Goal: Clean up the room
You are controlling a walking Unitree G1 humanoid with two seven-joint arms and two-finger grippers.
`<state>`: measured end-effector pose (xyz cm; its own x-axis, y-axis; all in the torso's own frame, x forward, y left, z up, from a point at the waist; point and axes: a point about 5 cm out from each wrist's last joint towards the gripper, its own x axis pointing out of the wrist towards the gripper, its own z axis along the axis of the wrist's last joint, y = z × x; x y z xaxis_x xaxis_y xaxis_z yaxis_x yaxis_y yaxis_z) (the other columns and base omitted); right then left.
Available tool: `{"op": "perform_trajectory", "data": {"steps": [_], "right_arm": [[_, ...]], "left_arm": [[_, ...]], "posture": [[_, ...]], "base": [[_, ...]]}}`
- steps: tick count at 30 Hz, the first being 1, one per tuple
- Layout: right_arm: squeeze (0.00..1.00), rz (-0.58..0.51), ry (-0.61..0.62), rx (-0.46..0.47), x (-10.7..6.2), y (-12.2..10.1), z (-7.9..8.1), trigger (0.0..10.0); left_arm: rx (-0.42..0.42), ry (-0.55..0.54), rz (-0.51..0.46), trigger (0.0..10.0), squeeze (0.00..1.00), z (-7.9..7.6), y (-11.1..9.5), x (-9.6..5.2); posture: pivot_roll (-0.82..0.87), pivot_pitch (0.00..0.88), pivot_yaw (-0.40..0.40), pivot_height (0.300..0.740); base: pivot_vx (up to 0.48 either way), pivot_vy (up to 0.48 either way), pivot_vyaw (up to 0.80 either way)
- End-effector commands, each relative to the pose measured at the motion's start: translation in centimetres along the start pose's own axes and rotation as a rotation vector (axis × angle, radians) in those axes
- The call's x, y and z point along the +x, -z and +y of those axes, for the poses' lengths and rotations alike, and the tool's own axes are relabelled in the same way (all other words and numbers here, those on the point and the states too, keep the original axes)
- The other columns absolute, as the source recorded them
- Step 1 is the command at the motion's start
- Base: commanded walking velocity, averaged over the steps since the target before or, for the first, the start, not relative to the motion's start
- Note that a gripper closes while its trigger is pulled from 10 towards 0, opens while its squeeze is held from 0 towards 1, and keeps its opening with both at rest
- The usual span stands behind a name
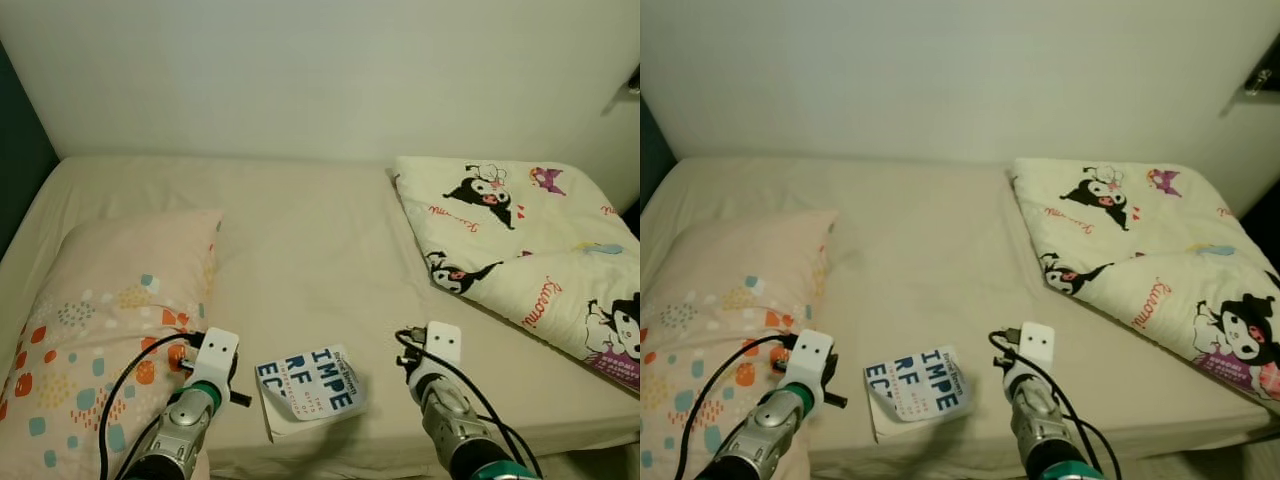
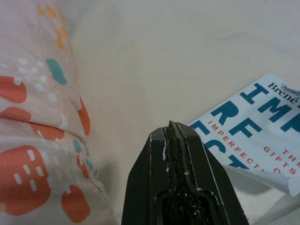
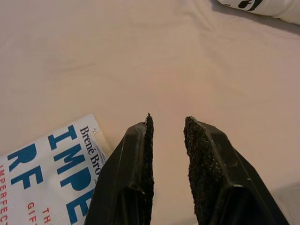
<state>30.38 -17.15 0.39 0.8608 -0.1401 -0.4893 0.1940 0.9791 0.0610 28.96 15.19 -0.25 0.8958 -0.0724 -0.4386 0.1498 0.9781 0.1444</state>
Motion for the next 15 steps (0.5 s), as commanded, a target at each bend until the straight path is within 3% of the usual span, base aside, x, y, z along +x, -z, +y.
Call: {"op": "perform_trajectory", "data": {"steps": [1,3,5,15], "right_arm": [[0.17,0.027,-0.013,-0.023,-0.2,0.8,0.2,10.0],[0.04,0.048,-0.024,-0.032,-0.4,1.6,0.4,10.0],[0.03,0.05,-0.014,-0.017,-0.5,1.7,0.2,10.0],[0.07,0.043,0.001,-0.034,-0.4,1.5,-0.1,10.0]], "left_arm": [[0.011,0.011,0.032,10.0,0.0,-0.5,0.9,-0.3],[0.013,0.008,0.033,10.0,0.0,-0.6,1.1,-0.5],[0.015,0.01,0.027,10.0,0.0,-0.5,1.2,-0.6],[0.001,-0.016,0.036,10.0,0.0,0.6,1.6,-0.8]], "posture": [[0.13,0.046,-0.024,0.74],[0.14,0.053,-0.028,0.74],[0.13,0.052,-0.026,0.74],[0.12,0.052,-0.051,0.74]], "base": [[0.0,0.0,0.0],[0.0,0.0,0.0],[0.0,0.0,0.0],[0.0,0.0,0.0]]}}
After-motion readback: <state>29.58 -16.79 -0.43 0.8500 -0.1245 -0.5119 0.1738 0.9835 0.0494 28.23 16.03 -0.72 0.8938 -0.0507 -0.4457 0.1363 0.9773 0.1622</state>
